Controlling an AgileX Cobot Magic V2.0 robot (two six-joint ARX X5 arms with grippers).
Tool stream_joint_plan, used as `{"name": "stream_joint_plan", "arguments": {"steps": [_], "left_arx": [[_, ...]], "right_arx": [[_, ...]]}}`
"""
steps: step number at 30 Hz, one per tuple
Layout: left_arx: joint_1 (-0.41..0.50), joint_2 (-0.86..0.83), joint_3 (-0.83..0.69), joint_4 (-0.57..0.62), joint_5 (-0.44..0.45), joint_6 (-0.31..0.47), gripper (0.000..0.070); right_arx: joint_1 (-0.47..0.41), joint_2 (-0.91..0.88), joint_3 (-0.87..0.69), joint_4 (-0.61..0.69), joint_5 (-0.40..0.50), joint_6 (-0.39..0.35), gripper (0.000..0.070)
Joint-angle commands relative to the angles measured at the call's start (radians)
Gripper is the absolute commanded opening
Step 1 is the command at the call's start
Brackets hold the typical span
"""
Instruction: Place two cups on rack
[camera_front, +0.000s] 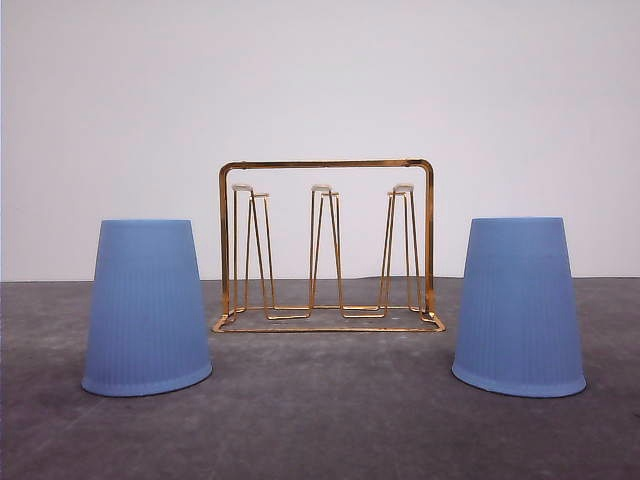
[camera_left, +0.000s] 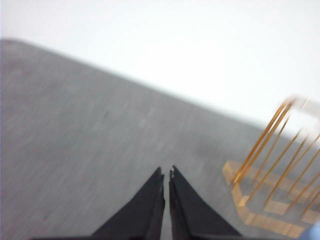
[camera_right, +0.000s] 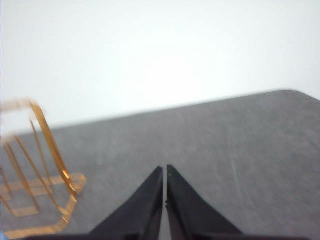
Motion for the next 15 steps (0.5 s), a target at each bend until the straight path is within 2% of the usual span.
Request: {"name": "stream_joint_plan", "arguments": {"steps": [1, 4, 10, 13, 15], "left_arx": [[0.0, 0.0, 0.031, 0.042, -0.002, -0.082, 0.0], [0.0, 0.004, 0.125, -0.037, -0.006, -0.09, 0.0003], [0.0, 0.085, 0.379, -0.346, -0.005, -0.089, 0.0003], [0.0, 0.153, 0.495, -0.507, 0.0, -0.073, 0.0003], [0.0, 0.207, 0.558, -0.603, 0.021, -0.023, 0.0003]], "right_arx": [[0.0, 0.0, 0.04, 0.012, -0.011, 0.085, 0.0007], [0.0, 0.001, 0.136, -0.068, -0.022, 0.088, 0.0007], [0.0, 0.039, 0.368, -0.376, -0.022, 0.077, 0.0007], [0.0, 0.085, 0.456, -0.522, -0.069, 0.027, 0.0007], [0.0, 0.12, 0.495, -0.606, -0.111, -0.009, 0.0007]]}}
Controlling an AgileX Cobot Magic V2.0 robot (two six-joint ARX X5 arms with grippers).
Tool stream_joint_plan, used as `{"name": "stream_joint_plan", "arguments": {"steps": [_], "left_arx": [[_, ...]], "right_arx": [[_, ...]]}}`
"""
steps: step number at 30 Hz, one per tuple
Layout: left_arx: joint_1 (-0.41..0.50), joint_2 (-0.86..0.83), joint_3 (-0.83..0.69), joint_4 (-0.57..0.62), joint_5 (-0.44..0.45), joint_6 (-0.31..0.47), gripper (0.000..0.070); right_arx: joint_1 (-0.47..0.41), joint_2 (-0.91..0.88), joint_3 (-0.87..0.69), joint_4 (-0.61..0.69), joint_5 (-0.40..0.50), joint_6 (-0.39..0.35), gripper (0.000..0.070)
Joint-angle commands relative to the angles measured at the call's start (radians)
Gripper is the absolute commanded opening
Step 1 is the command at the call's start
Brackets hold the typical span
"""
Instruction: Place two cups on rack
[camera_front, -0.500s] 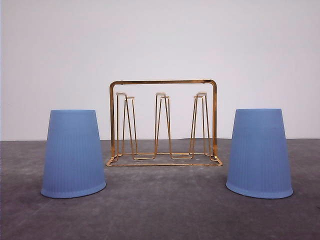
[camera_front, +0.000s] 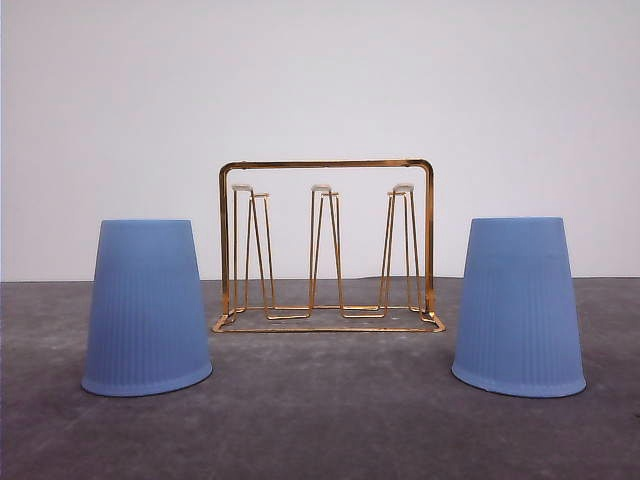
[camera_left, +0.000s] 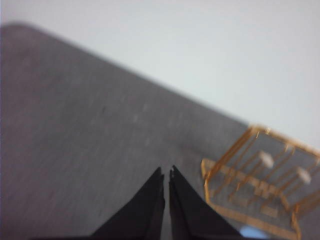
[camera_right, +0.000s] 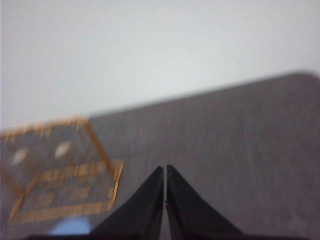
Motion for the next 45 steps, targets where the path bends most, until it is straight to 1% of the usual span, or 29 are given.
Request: {"name": "stream_joint_plan", "arguments": {"steps": [1, 2, 4, 6, 8, 10, 13, 18, 20, 26, 28, 29, 30, 31, 32, 33, 34, 39, 41, 43, 45], "left_arx": [[0.0, 0.043, 0.05, -0.07, 0.032, 0.071, 0.0003], [0.0, 0.069, 0.07, -0.104, 0.057, 0.093, 0.0003], [0.0, 0.13, 0.108, -0.172, 0.126, 0.133, 0.0003], [0.0, 0.188, 0.131, -0.222, 0.199, 0.167, 0.0003], [-0.001, 0.238, 0.141, -0.241, 0.258, 0.204, 0.0003], [-0.006, 0.277, 0.142, -0.238, 0.302, 0.22, 0.0003], [-0.035, 0.309, 0.142, -0.23, 0.308, 0.247, 0.0003], [-0.125, 0.328, 0.142, -0.198, 0.307, 0.351, 0.0003], [-0.168, 0.338, 0.144, -0.186, 0.307, 0.409, 0.0003], [-0.276, 0.374, 0.151, -0.175, 0.307, 0.623, 0.0007], [-0.302, 0.384, 0.151, -0.16, 0.307, 0.668, 0.0047], [-0.312, 0.388, 0.151, -0.149, 0.308, 0.682, 0.0092], [-0.321, 0.392, 0.151, -0.135, 0.308, 0.689, 0.0163], [-0.33, 0.395, 0.151, -0.119, 0.308, 0.691, 0.0254], [-0.337, 0.399, 0.151, -0.103, 0.308, 0.688, 0.0352], [-0.343, 0.403, 0.151, -0.087, 0.308, 0.68, 0.0424], [-0.348, 0.406, 0.151, -0.073, 0.308, 0.668, 0.0477], [-0.37, 0.448, 0.151, -0.042, 0.307, 0.583, 0.0489], [-0.38, 0.481, 0.151, -0.032, 0.305, 0.551, 0.0489], [-0.395, 0.526, 0.151, -0.01, 0.292, 0.528, 0.0504], [-0.413, 0.581, 0.151, 0.023, 0.256, 0.497, 0.0591]], "right_arx": [[0.0, 0.032, 0.025, -0.067, -0.036, -0.061, 0.0007], [0.0, 0.05, 0.032, -0.091, -0.056, -0.069, 0.0007], [0.0, 0.086, 0.034, -0.089, -0.11, -0.075, 0.0007], [0.0, 0.13, 0.034, -0.084, -0.142, -0.088, 0.0007], [0.0, 0.175, 0.034, -0.082, -0.163, -0.099, 0.0007], [0.0, 0.225, 0.034, -0.069, -0.197, -0.137, 0.0007], [0.002, 0.297, 0.034, -0.037, -0.241, -0.217, 0.0007], [0.063, 0.367, 0.034, 0.01, -0.243, -0.281, 0.0007], [0.105, 0.38, 0.034, 0.019, -0.242, -0.302, 0.0007], [0.218, 0.394, 0.034, 0.02, -0.237, -0.375, 0.0009], [0.236, 0.394, 0.034, 0.02, -0.235, -0.401, 0.0034], [0.239, 0.393, 0.034, 0.02, -0.234, -0.408, 0.0085], [0.24, 0.393, 0.034, 0.02, -0.233, -0.412, 0.0153], [0.241, 0.393, 0.034, 0.02, -0.232, -0.414, 0.0234], [0.241, 0.393, 0.034, 0.02, -0.231, -0.414, 0.0293], [0.241, 0.393, 0.034, 0.02, -0.231, -0.414, 0.033], [0.241, 0.393, 0.034, 0.02, -0.231, -0.413, 0.0352], [0.241, 0.393, 0.034, 0.021, -0.231, -0.413, 0.0353], [0.241, 0.393, 0.034, 0.021, -0.231, -0.413, 0.0353], [0.241, 0.393, 0.034, 0.021, -0.231, -0.413, 0.0353], [0.241, 0.393, 0.034, 0.021, -0.231, -0.413, 0.0353]]}}
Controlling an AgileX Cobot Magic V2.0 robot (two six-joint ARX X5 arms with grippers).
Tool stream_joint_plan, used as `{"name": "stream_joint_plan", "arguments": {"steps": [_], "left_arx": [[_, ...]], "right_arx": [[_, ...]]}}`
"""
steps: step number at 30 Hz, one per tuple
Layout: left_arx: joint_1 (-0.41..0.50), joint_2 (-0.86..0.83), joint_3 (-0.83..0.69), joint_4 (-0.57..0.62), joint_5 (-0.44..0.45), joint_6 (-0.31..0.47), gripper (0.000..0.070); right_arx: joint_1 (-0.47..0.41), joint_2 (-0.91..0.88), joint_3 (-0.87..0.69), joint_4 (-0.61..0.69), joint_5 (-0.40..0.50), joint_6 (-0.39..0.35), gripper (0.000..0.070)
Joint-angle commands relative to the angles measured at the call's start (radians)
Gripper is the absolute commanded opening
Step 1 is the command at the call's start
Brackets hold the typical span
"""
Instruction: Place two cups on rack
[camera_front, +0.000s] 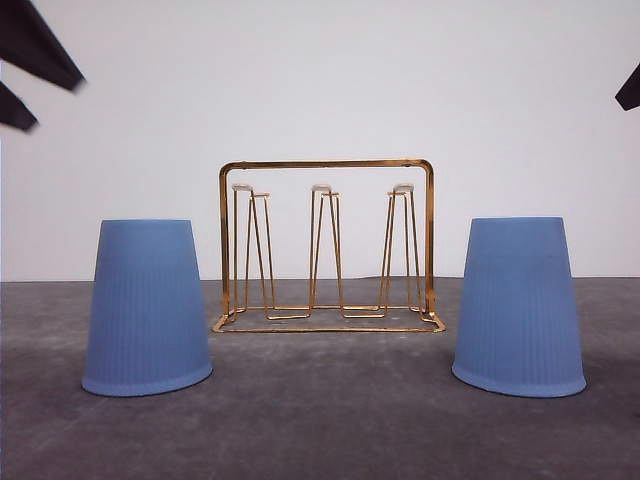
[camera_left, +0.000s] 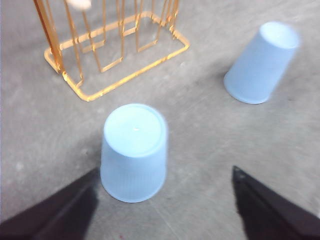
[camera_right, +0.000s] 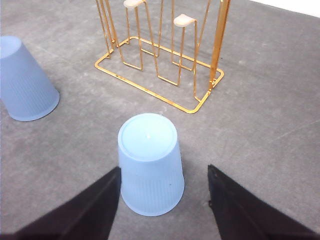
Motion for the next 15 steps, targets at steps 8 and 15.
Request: {"name": "stream_joint_plan", "arguments": {"steps": [8, 15], "left_arx": [[-0.082, 0.271, 0.016, 0.206, -0.125, -0.128, 0.0678], [-0.111, 0.453, 0.016, 0.329, -0.165, -0.155, 0.0671]], "right_arx": [[0.004, 0.002, 0.01, 0.011, 0.002, -0.007, 0.0352], [0.004, 0.002, 0.01, 0.011, 0.002, -0.007, 0.0352]]}}
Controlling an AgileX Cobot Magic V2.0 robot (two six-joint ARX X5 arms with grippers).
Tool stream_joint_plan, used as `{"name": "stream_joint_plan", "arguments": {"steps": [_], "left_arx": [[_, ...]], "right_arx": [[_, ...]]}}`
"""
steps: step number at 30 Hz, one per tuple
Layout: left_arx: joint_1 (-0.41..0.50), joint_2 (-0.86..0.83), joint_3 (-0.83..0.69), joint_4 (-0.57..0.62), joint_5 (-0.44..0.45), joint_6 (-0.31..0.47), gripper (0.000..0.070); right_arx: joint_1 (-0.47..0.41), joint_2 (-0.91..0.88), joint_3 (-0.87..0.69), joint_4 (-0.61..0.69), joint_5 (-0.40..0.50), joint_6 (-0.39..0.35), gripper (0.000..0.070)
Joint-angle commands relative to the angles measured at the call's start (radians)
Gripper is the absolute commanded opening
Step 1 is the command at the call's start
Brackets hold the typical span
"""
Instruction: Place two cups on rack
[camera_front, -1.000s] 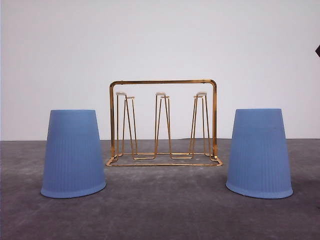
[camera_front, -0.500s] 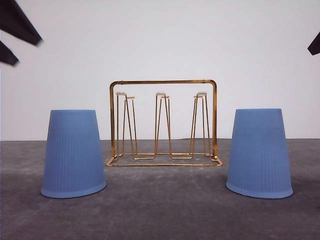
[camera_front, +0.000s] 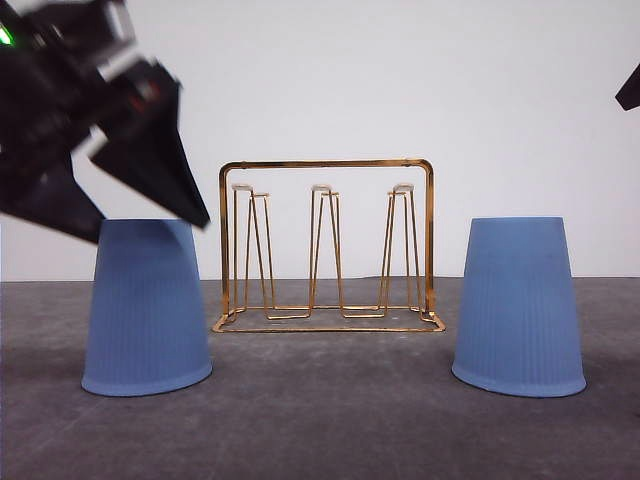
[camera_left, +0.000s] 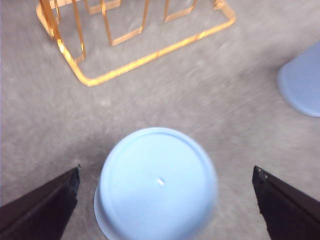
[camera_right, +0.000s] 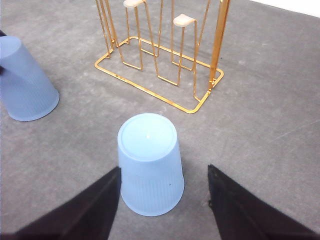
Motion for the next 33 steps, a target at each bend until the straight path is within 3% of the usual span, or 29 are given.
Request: {"name": "stream_joint_plan", "arguments": {"steps": [1, 3, 10, 13, 20, 29, 33], "left_arx": [[-0.01, 0.038, 0.016, 0.017, -0.013, -0.013, 0.067], [-0.01, 0.073, 0.016, 0.027, -0.019, -0.013, 0.0646], [-0.01, 0.109, 0.016, 0.047, -0.019, -0.025, 0.0432], [-0.01, 0.108, 0.017, 0.045, -0.019, -0.042, 0.0378], [-0.01, 0.107, 0.065, -0.003, -0.019, -0.093, 0.0378], [-0.01, 0.107, 0.32, -0.282, -0.059, -0.094, 0.0379], [-0.01, 0.109, 0.436, -0.326, -0.105, -0.094, 0.0379]], "right_arx": [[0.004, 0.002, 0.01, 0.01, 0.002, -0.007, 0.0352], [0.004, 0.002, 0.01, 0.01, 0.002, -0.007, 0.0352], [0.004, 0.002, 0.01, 0.011, 0.002, -0.007, 0.0352], [0.004, 0.002, 0.01, 0.011, 0.002, -0.007, 0.0351], [0.004, 0.002, 0.01, 0.01, 0.001, -0.006, 0.0352], [0.004, 0.002, 0.01, 0.011, 0.001, 0.01, 0.0352], [0.005, 0.002, 0.01, 0.013, 0.001, 0.01, 0.0352]]}}
